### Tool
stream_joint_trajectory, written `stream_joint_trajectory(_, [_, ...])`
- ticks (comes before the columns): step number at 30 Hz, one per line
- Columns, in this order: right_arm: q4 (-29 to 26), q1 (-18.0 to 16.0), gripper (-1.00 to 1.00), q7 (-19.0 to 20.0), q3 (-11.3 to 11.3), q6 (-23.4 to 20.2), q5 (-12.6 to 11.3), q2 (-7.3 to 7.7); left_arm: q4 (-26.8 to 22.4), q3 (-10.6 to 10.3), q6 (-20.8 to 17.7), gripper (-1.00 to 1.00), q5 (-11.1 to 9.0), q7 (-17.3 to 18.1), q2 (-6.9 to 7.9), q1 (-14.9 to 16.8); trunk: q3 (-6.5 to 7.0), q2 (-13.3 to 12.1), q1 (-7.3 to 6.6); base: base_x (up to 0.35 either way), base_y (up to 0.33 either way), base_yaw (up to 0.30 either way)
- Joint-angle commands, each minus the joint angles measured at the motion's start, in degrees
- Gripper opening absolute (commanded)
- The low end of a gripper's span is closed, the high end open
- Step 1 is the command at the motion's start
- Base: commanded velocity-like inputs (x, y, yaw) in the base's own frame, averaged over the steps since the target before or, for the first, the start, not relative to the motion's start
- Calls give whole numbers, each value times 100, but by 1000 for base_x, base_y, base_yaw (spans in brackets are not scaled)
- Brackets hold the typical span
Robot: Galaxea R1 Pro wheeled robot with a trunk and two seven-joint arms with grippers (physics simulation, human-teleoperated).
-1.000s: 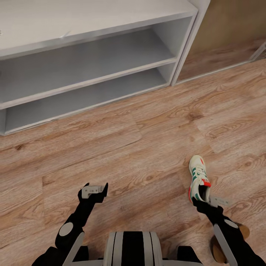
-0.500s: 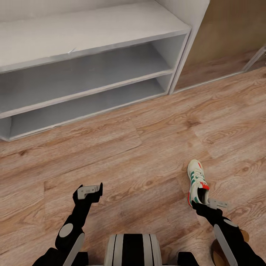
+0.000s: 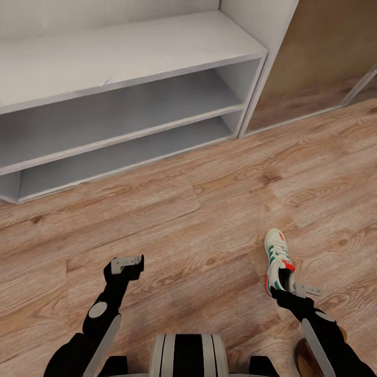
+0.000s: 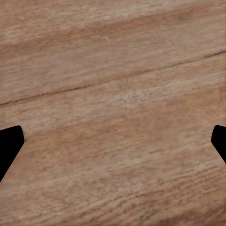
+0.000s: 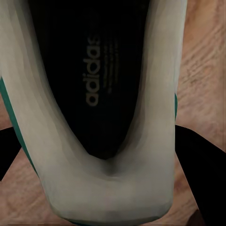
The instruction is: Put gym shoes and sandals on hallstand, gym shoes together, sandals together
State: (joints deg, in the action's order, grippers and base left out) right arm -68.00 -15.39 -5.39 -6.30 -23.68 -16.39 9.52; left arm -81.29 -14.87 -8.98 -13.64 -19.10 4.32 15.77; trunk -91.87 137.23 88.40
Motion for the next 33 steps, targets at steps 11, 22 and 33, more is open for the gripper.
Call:
stream_joint_trajectory(11, [-10,-3,-100,-41,6,-22,-57,-2,560,-16,-25,100,-54,-41,7,296,195,-441,-243,0,0,0])
stream_joint_trajectory(22, [-46,-19,-100,-34,6,-22,-57,28,579,-24,-25,100,-51,-42,7,304,392,-882,-484,0,0,0])
stream_joint_trajectory(33, [-970,-34,-100,-32,-2,28,-57,33,581,-25,-25,100,-48,-41,7,304,590,-1324,-726,0,0,0])
